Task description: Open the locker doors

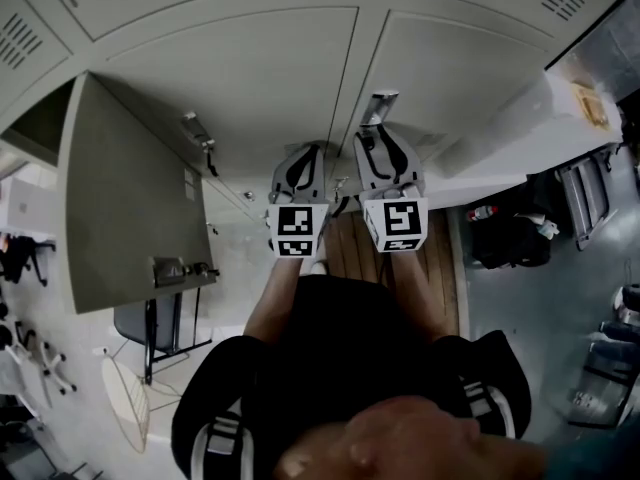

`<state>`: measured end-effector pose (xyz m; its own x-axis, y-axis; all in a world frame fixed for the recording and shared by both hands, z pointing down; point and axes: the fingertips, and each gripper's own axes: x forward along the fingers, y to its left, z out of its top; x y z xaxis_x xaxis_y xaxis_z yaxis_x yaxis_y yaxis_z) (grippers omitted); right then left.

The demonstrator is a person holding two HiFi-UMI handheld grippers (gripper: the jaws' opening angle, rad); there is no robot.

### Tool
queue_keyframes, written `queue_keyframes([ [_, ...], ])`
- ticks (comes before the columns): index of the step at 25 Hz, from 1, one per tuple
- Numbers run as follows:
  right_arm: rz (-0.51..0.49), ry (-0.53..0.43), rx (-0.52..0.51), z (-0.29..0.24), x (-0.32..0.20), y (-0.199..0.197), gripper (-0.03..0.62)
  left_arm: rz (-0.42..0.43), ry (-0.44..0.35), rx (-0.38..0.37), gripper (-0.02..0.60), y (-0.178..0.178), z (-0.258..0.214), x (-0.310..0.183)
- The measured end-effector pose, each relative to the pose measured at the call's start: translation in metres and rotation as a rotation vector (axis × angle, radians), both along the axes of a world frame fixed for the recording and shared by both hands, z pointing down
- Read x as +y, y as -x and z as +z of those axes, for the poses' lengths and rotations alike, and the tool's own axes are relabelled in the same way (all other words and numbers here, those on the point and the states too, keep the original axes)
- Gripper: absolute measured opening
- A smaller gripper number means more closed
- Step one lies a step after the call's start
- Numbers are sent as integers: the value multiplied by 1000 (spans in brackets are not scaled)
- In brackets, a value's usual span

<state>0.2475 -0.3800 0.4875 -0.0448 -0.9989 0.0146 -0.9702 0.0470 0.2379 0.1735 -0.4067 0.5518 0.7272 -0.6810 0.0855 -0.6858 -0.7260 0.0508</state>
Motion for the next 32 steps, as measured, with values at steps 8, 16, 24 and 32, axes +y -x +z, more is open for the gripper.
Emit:
queue_keyframes([
  [8, -3, 17, 62, -8, -9, 8, 160, 1, -15, 18, 11, -4, -4, 1],
  [16, -13, 26, 53, -13, -18, 8, 158, 0, -9, 39, 11, -8, -3, 2],
  [24, -48, 50, -33, -11, -14, 9, 120, -4, -5, 47, 11, -14, -2, 3],
  [32, -117, 59, -79, -11, 3, 10, 114, 18, -34, 47, 11, -29, -12, 10],
])
